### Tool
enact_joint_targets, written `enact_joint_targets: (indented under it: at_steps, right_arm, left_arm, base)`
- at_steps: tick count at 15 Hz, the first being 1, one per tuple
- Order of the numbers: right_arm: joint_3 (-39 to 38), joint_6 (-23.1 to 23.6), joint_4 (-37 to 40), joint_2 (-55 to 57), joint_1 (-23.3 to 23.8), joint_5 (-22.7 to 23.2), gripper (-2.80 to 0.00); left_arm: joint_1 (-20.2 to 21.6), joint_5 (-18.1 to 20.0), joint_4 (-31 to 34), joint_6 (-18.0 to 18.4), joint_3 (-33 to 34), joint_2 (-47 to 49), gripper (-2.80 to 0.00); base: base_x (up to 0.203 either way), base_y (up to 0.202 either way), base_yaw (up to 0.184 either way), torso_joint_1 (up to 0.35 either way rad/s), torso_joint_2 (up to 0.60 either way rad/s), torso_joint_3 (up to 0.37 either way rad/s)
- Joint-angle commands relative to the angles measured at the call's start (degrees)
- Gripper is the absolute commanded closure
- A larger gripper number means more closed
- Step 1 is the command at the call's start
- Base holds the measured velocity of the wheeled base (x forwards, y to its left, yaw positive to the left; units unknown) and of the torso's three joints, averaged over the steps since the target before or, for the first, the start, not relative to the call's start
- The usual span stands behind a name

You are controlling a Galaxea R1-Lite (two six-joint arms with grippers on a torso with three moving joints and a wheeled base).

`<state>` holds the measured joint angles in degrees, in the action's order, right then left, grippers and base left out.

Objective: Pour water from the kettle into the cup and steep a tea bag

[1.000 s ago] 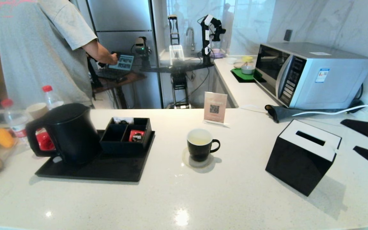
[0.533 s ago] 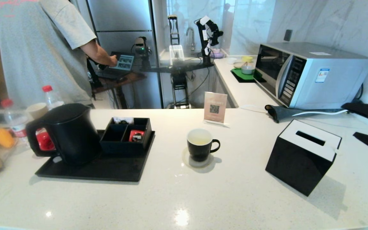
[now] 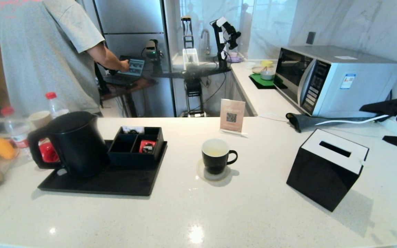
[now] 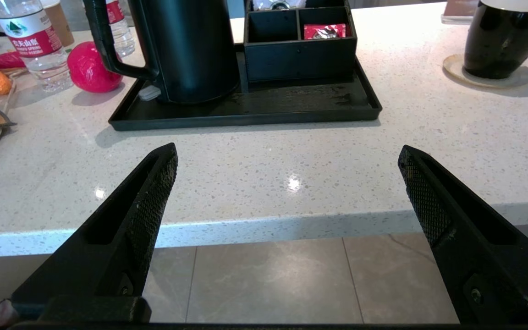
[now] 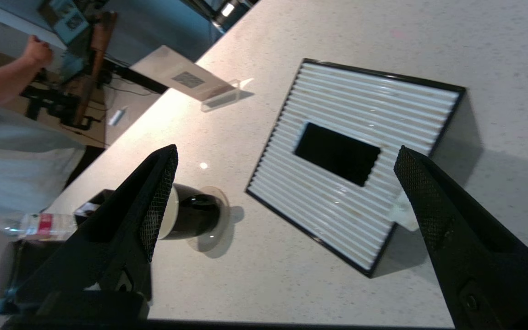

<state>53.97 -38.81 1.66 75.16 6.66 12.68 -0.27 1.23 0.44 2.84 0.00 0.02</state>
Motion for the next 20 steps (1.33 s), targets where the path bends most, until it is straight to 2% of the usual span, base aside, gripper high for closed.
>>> enact_joint_targets:
  at_steps: [1,4,9,10,14,20]
  right_arm:
    - [1.7,1.9,3.8,1.3,1.2,0.2,-2.8]
    - [2.4,8.7,12.3,0.4,2.5,0.1,-2.8]
    - [1.8,9.9,13.0,-1.1,4.7,0.2,-2.8]
    - [1.6,10.2,14.7,-2.1,4.8,0.2,0.0]
    - [0.2,14.5,25.6,-5.8,6.8,0.1,0.0]
    - [-9.9,14.6,24.4,-7.8,8.6,0.5,0.0]
  left_arm:
    - [0.0,0.0,0.0,0.1,0.0,0.0,-2.8]
    - [0.0,0.0,0.0,0.0,0.0,0.0,-2.8]
    - [0.0,0.0,0.0,0.0,0.0,0.0,-2.8]
    - [0.0,0.0,0.0,0.0,0.0,0.0,-2.8]
    - [0.0,0.0,0.0,0.1,0.0,0.0,-2.8]
    - [0.0,-0.1,0.0,0.0,0.0,0.0,-2.8]
  base:
    - [0.0,0.0,0.0,0.0,0.0,0.0]
    - [0.0,0.0,0.0,0.0,0.0,0.0]
    - [0.0,0.0,0.0,0.0,0.0,0.0]
    - [0.0,0.0,0.0,0.0,0.0,0.0]
    - [0.0,0.0,0.0,0.0,0.0,0.0]
    - [0.0,0.0,0.0,0.0,0.0,0.0]
